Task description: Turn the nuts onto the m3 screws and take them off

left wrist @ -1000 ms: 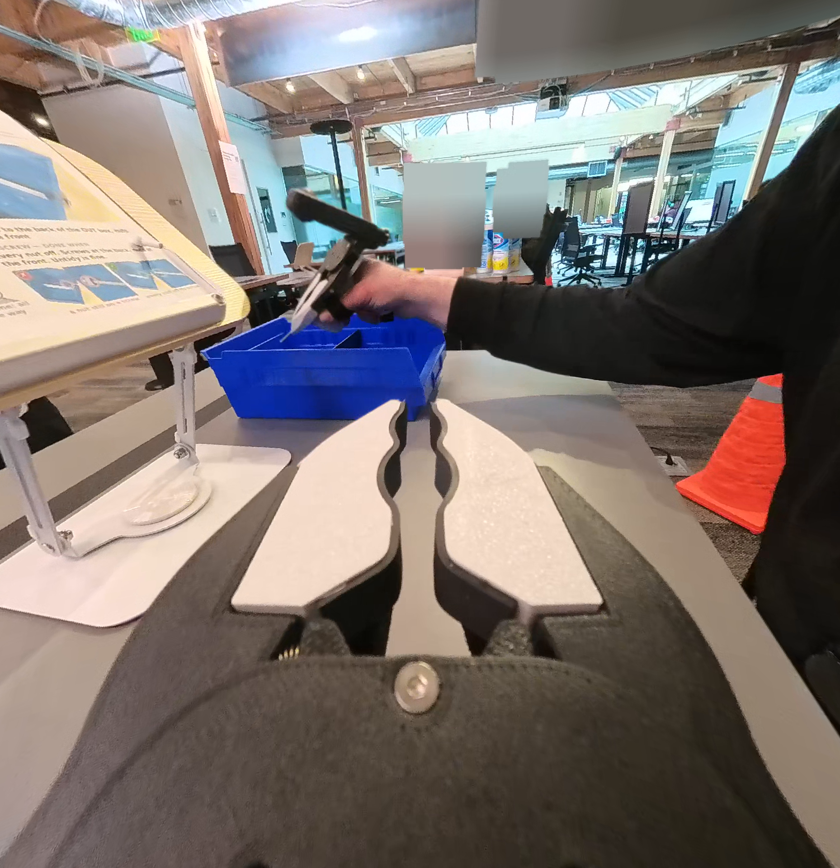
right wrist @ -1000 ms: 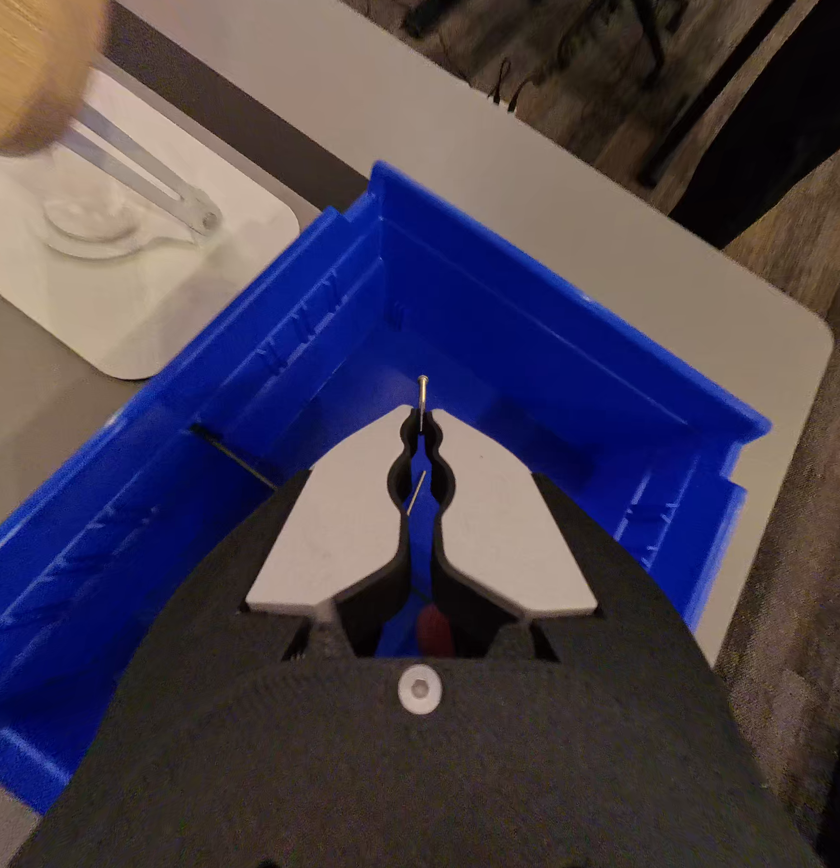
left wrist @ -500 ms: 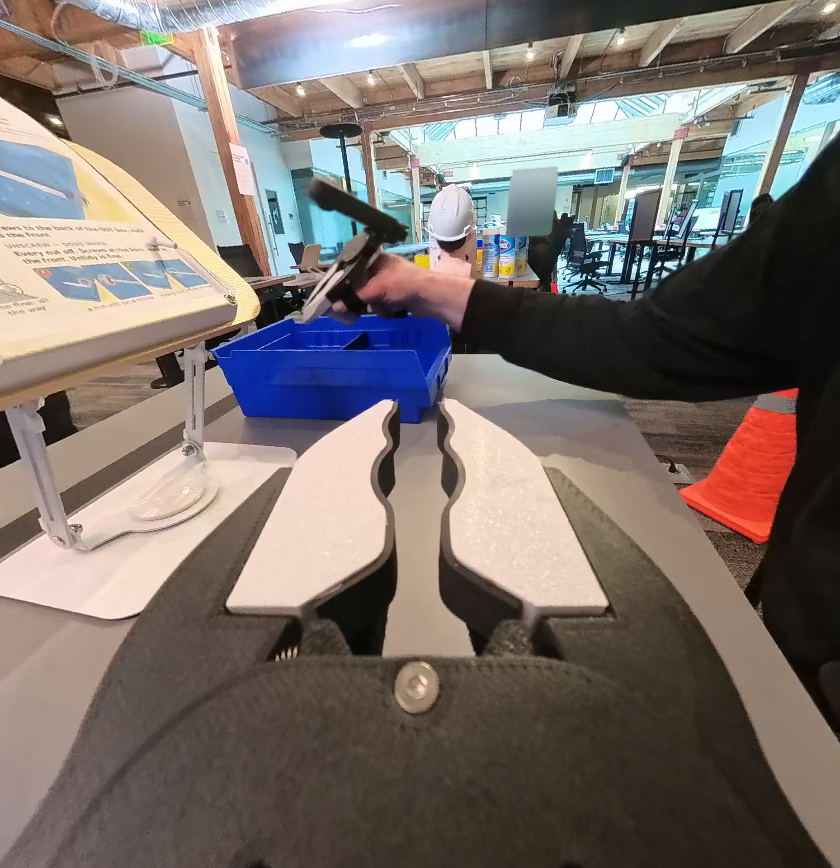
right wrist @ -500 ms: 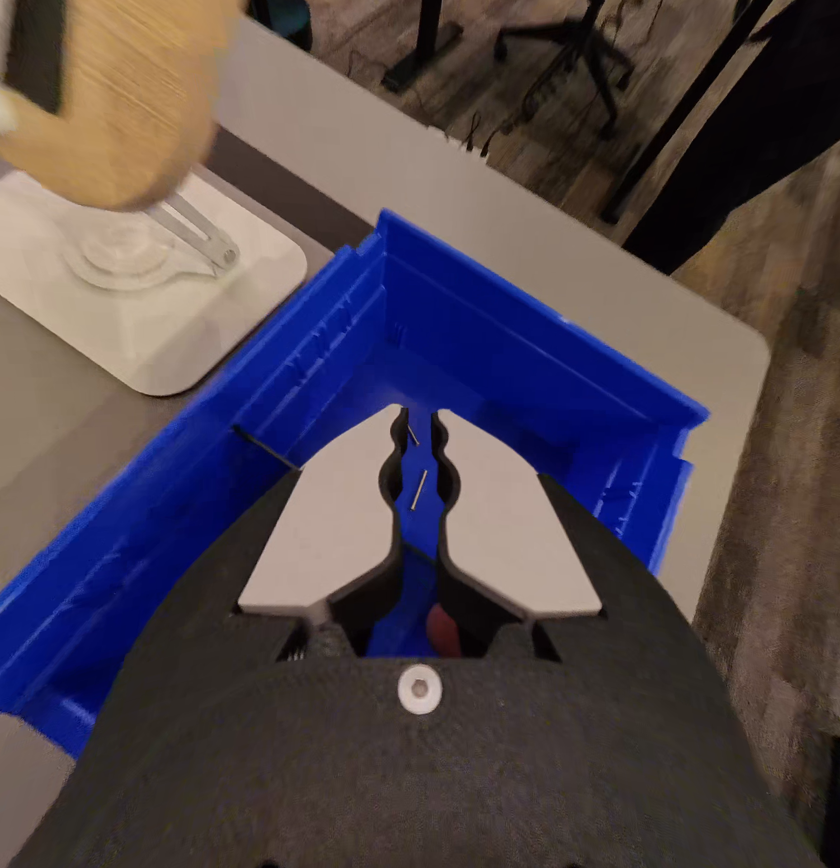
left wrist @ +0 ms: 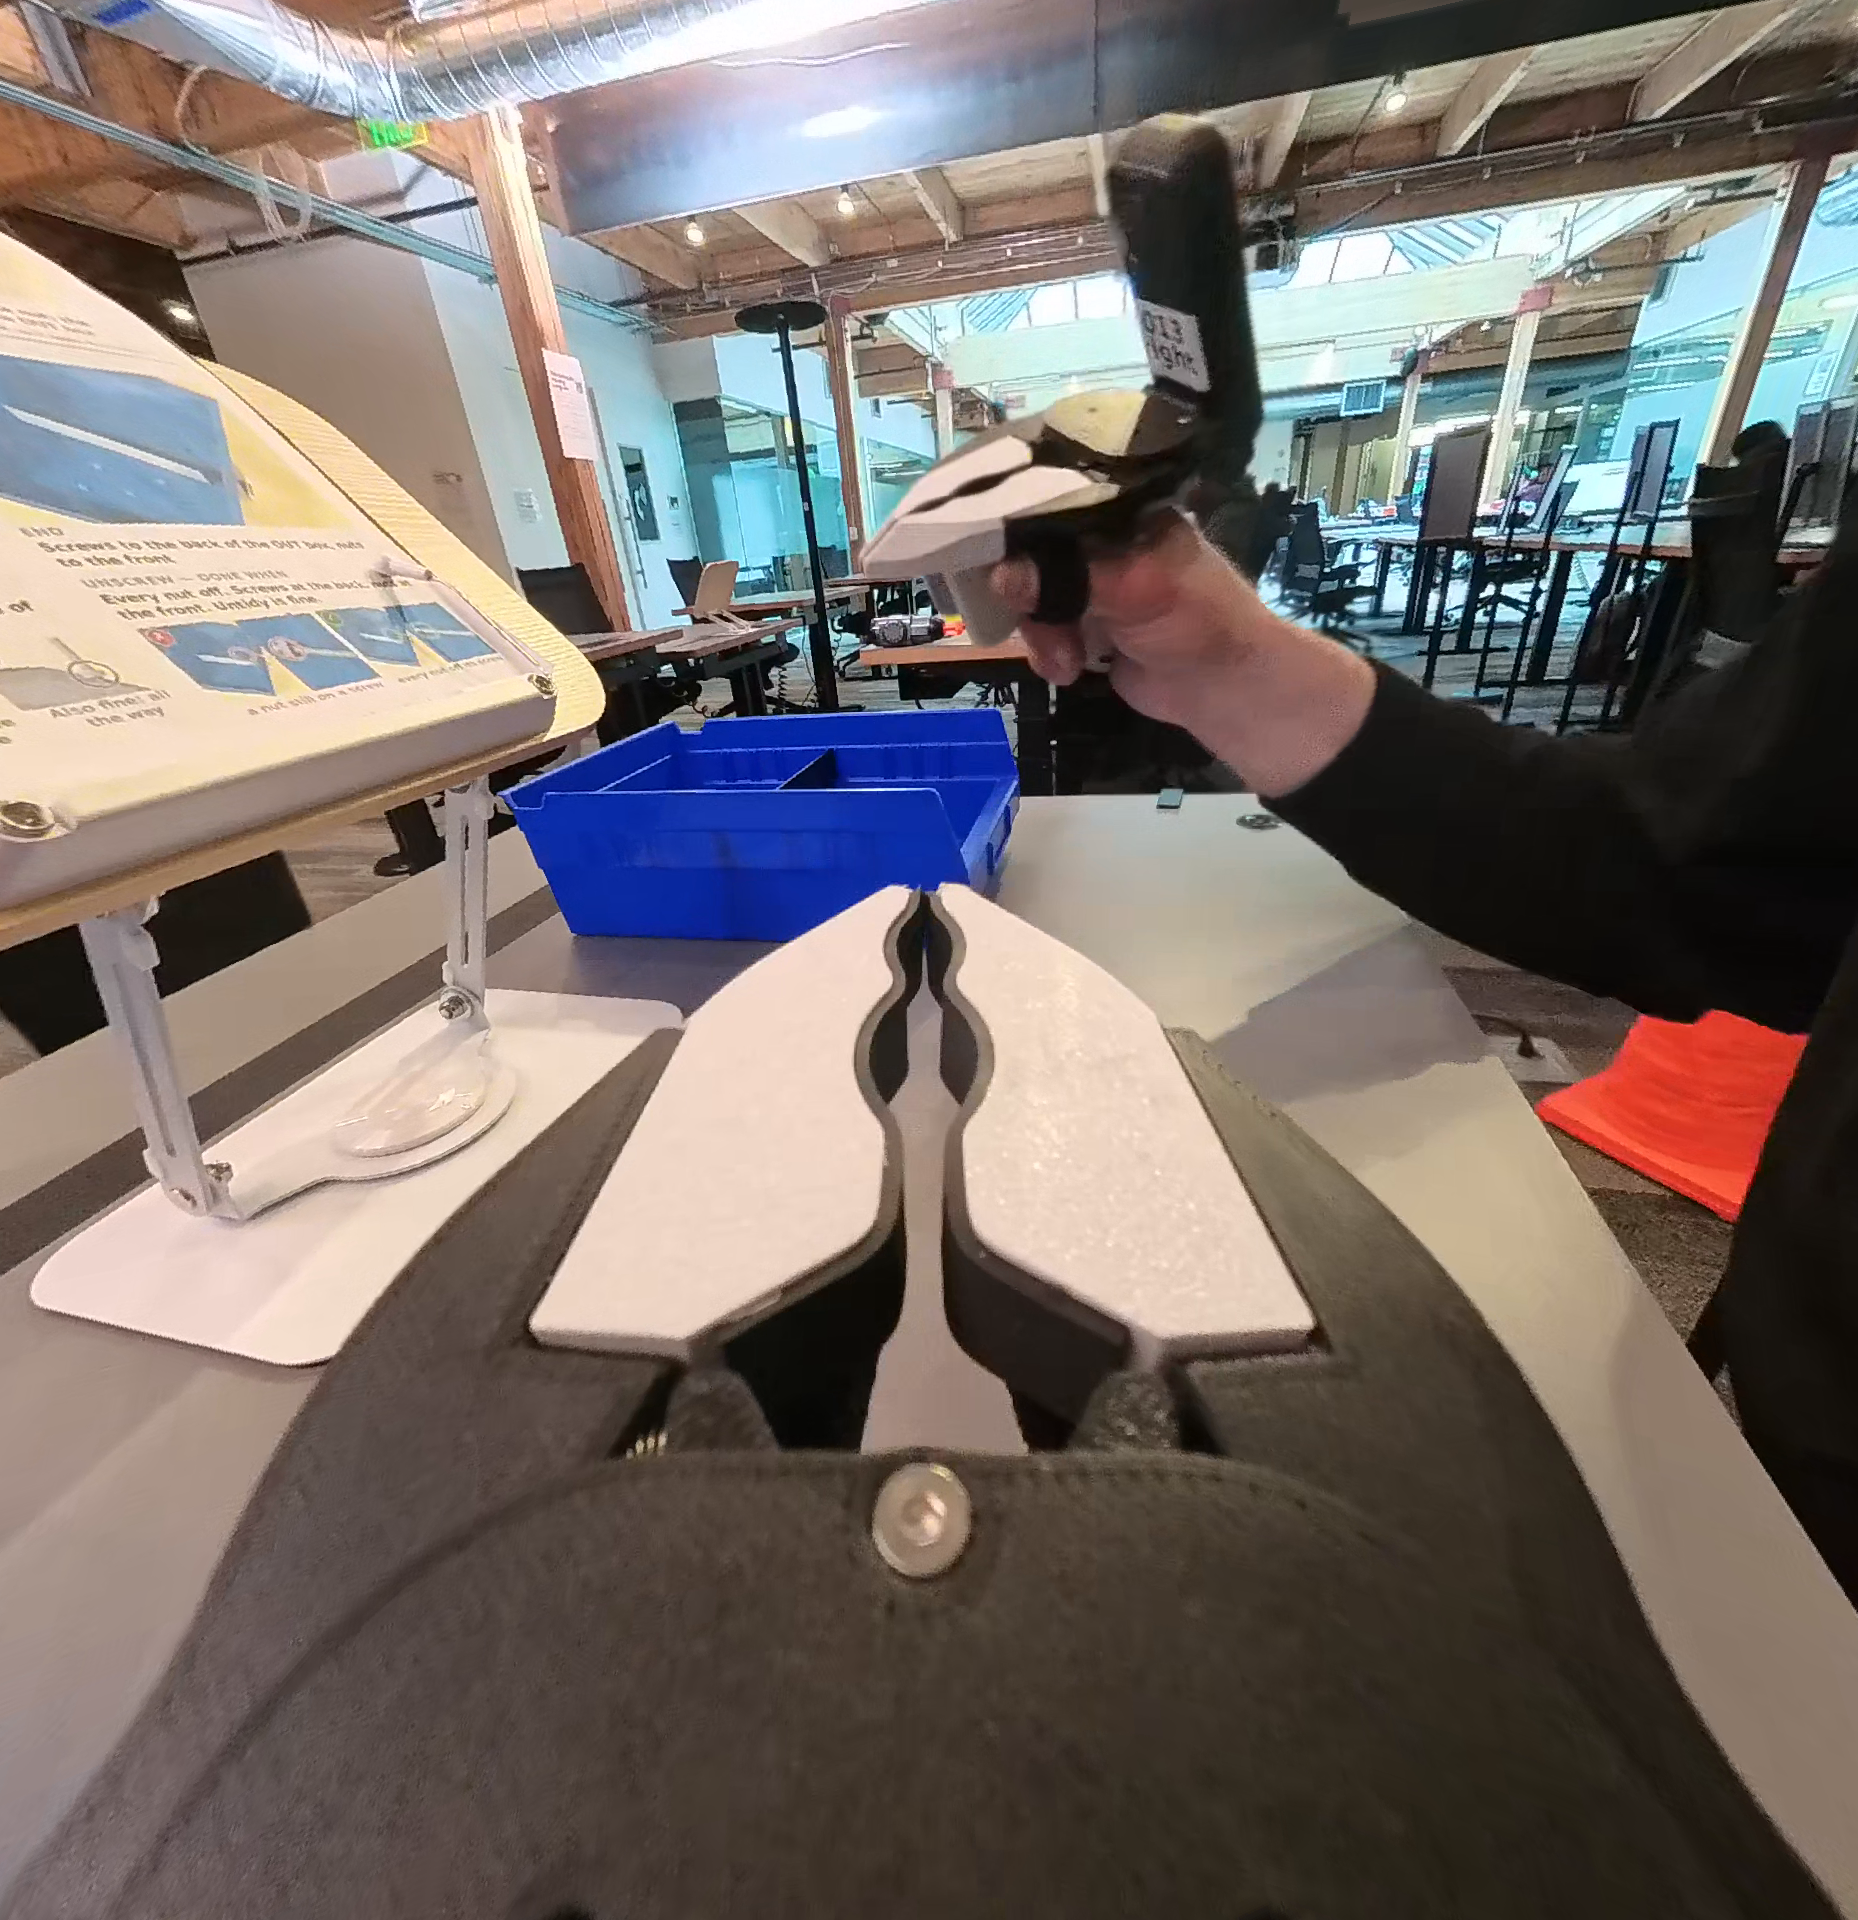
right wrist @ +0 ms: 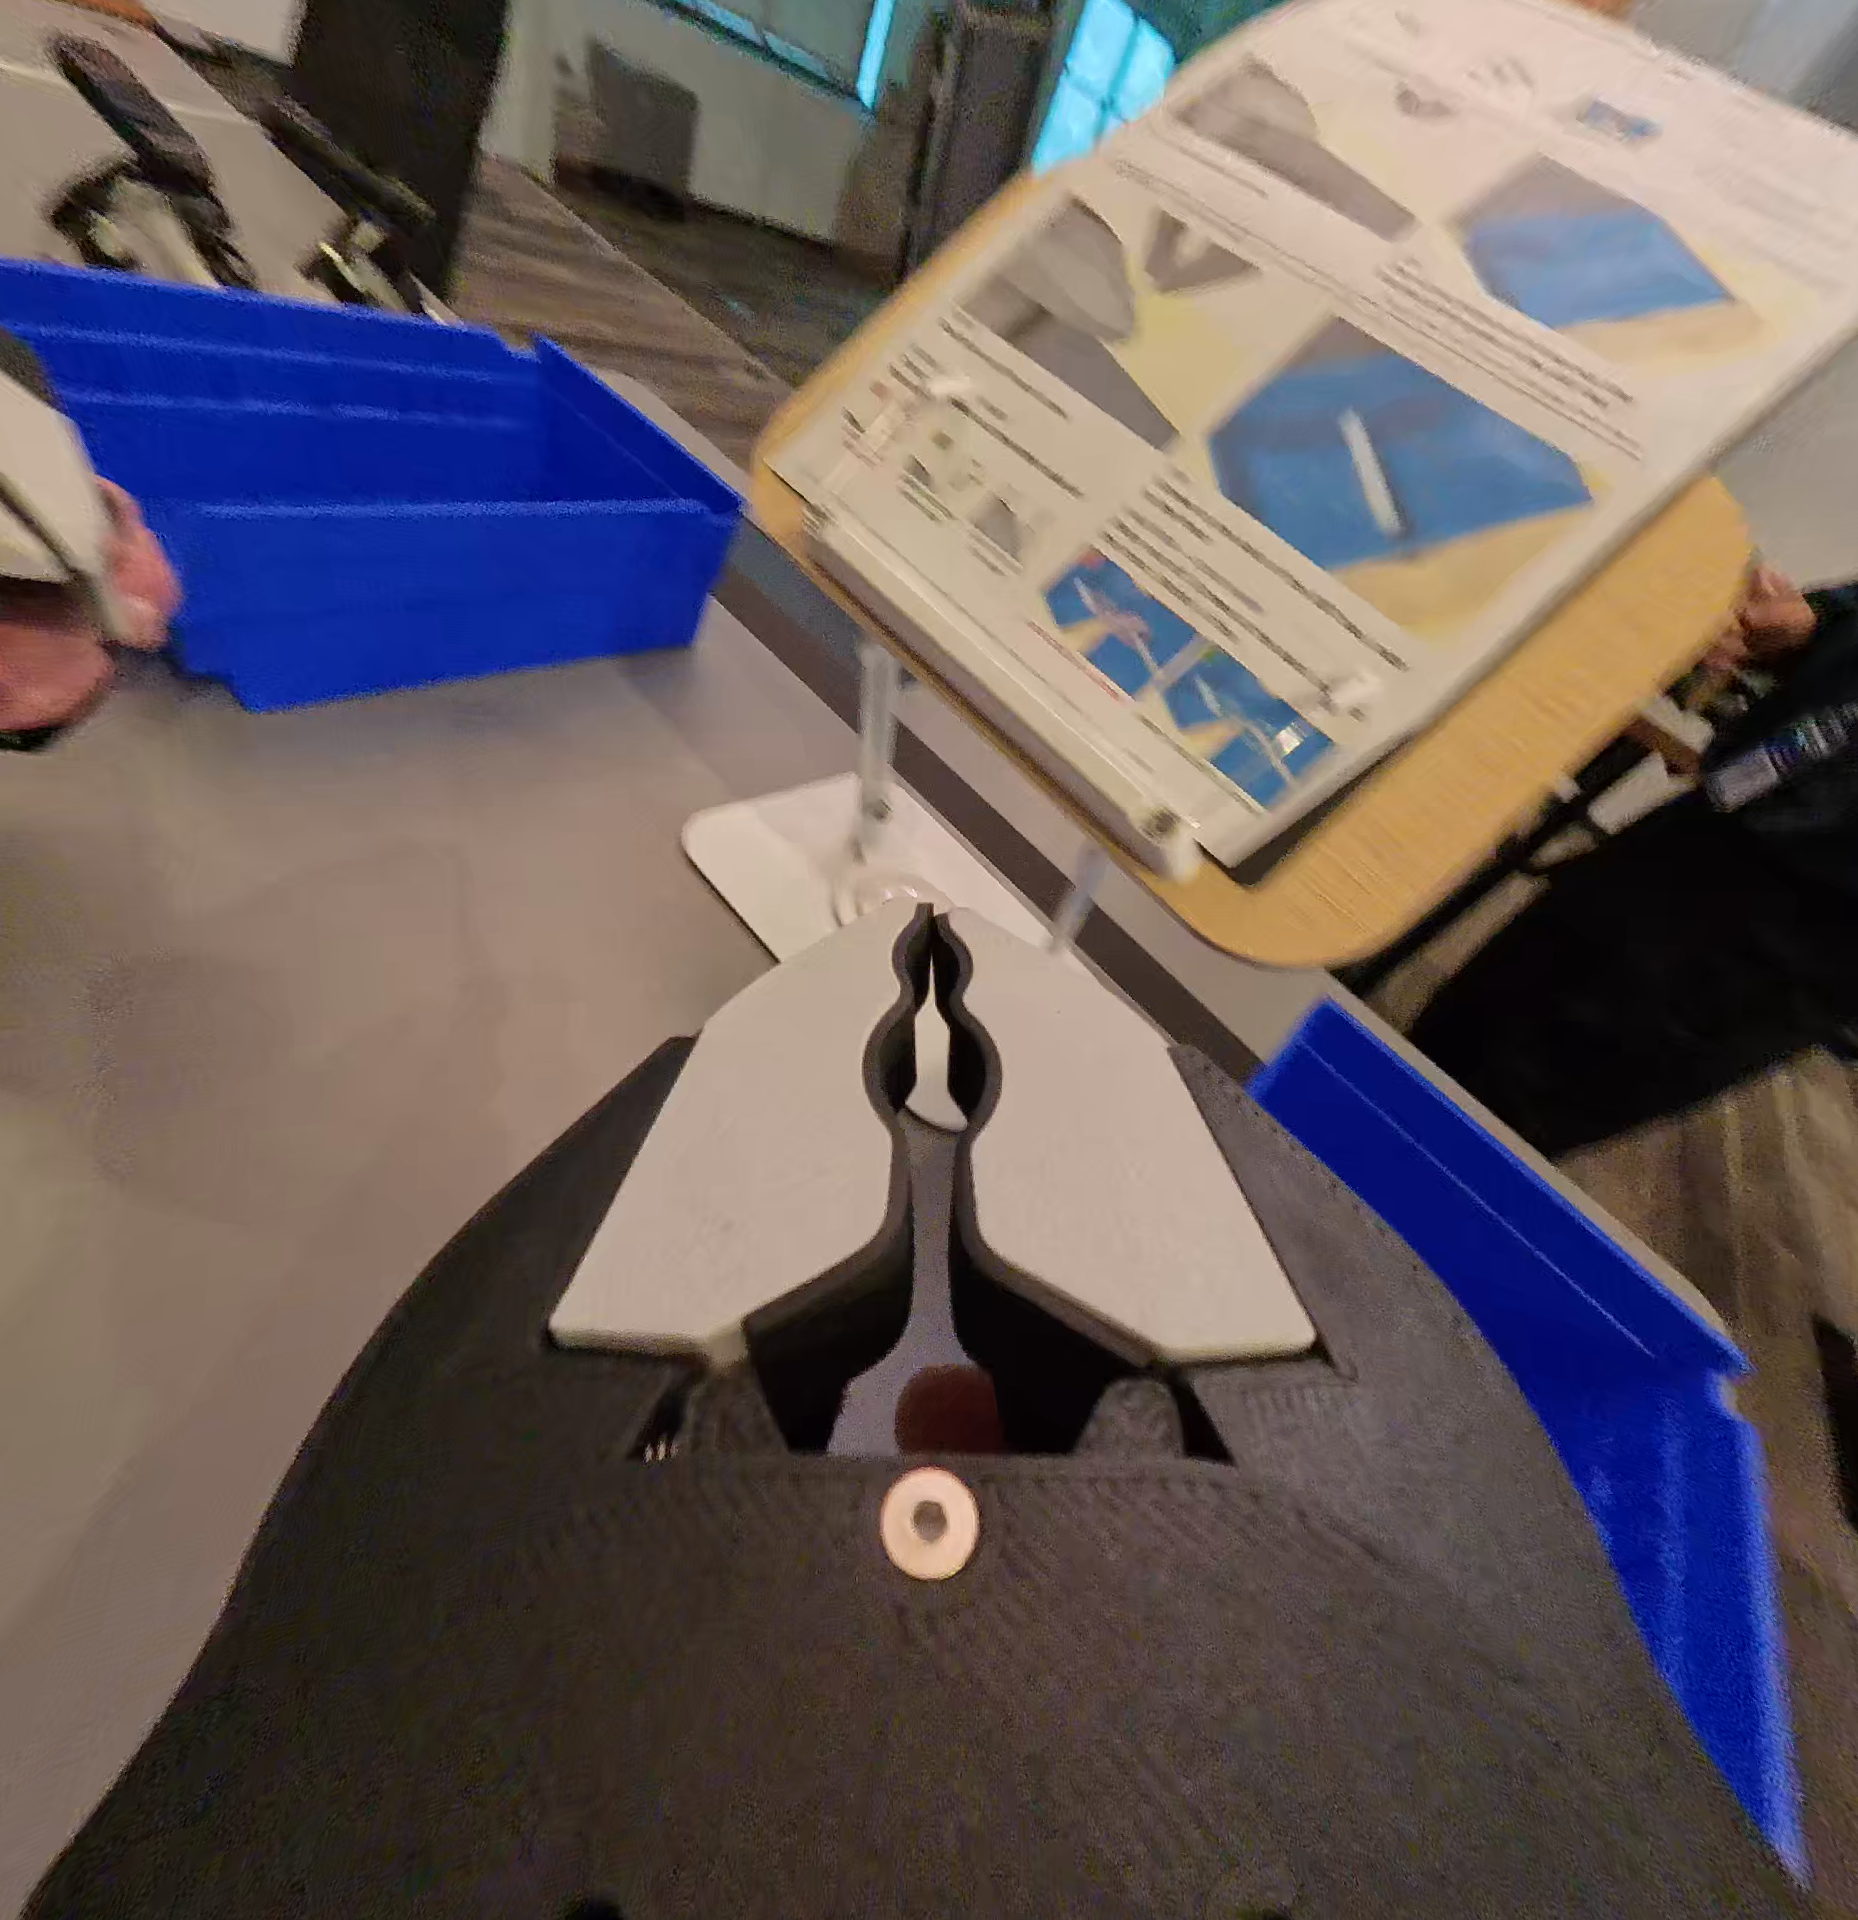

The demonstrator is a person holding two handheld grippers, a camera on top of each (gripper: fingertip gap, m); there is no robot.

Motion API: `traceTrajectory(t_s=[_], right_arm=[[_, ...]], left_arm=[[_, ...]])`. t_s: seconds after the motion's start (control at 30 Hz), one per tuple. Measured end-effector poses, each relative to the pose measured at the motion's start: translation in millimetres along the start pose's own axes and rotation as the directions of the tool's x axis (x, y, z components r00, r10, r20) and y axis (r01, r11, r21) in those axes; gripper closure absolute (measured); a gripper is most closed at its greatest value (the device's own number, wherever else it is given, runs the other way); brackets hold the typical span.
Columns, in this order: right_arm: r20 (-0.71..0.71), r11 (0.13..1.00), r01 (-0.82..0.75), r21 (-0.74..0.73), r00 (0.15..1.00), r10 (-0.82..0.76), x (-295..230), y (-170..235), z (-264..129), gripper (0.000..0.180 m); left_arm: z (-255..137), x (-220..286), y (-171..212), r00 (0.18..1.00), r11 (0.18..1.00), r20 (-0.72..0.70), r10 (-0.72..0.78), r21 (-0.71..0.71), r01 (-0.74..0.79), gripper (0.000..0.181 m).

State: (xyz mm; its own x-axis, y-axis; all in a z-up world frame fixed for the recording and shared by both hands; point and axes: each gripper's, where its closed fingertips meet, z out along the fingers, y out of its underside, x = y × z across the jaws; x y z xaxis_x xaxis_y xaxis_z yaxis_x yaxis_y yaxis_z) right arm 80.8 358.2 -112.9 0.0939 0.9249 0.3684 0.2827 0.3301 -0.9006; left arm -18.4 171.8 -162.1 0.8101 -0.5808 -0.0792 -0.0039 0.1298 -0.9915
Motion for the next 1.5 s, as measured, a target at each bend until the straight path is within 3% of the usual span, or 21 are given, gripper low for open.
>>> traceTrajectory(t_s=[0.17, 0.37, 1.03, 1.5], right_arm=[[0.125, 0.997, 0.022, 0.076, 0.992, -0.031, -61, -9, 32, 0.18], [0.215, 0.993, 0.008, 0.12, 0.976, -0.034, -91, -7, 56, 0.18], [0.309, 0.999, 0.006, 0.053, 0.951, -0.022, -124, 37, 92, 0.18], [0.291, 1.0, 0.02, 0.009, 0.956, -0.021, -120, 50, 98, 0.18]], left_arm=[[1, 0, 4, 1.0, 1.0, 0.008, 0.021, -0.02, -0.021, 0.181], [1, -2, 8, 1.0, 1.0, 0.009, 0.003, -0.027, -0.003, 0.181], [4, -9, 24, 0.999, 0.998, 0.04, 0.007, -0.069, -0.005, 0.181], [7, -14, 32, 0.997, 0.995, 0.072, 0.007, -0.1, 0.0, 0.181]])
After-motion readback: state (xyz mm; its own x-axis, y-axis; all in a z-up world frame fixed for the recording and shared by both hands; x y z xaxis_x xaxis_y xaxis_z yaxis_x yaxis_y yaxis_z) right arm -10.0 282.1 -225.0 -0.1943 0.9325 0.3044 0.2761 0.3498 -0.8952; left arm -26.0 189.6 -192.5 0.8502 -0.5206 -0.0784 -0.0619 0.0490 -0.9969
